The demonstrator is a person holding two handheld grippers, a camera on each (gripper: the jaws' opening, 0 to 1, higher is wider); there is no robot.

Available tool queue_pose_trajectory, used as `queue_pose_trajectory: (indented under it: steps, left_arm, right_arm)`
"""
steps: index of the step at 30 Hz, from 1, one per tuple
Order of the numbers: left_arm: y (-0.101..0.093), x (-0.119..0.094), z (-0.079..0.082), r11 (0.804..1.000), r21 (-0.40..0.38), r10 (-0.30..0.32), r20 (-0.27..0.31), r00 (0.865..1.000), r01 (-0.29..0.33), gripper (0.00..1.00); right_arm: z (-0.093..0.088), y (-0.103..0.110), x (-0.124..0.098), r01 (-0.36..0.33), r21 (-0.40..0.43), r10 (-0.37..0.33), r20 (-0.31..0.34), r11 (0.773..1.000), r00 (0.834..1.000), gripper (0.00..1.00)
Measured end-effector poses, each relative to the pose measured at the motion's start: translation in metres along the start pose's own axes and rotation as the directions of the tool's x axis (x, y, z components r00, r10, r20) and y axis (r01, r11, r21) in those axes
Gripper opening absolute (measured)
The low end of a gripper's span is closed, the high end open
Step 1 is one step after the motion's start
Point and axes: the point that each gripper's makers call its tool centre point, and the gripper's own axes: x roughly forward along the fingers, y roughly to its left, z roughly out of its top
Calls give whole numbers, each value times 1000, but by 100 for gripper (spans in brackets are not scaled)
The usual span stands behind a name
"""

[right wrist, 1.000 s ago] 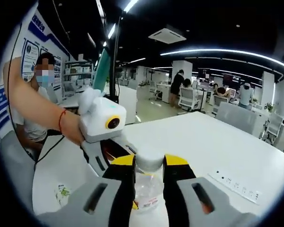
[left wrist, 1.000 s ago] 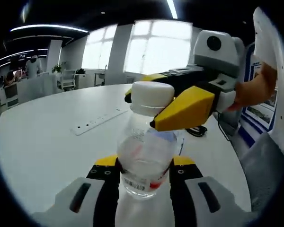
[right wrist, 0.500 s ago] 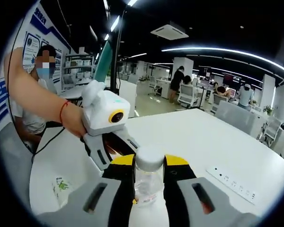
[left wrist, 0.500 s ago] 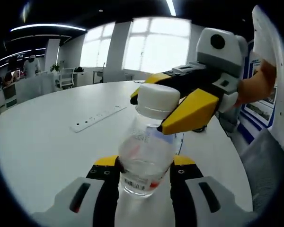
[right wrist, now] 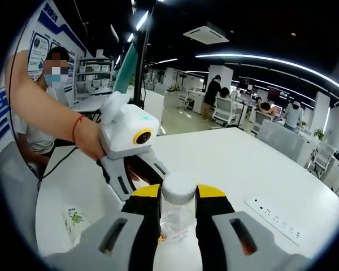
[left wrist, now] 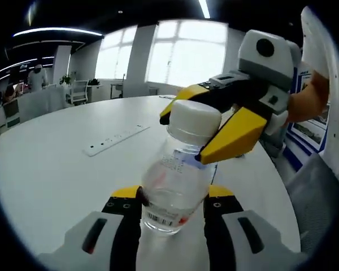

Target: Arrange the tabletop items into an orderly group along one side of the table until the central work area is clear of visible clutter.

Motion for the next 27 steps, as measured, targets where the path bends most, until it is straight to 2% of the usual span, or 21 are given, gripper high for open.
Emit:
queue_pose_trajectory:
  steps: [27]
  left_arm:
    - [3, -4, 2, 1000, -15, 21, 8, 1000, -21, 46]
  right_arm:
    - [-1, -5, 0, 15, 17, -15, -15, 1000, 1000, 25]
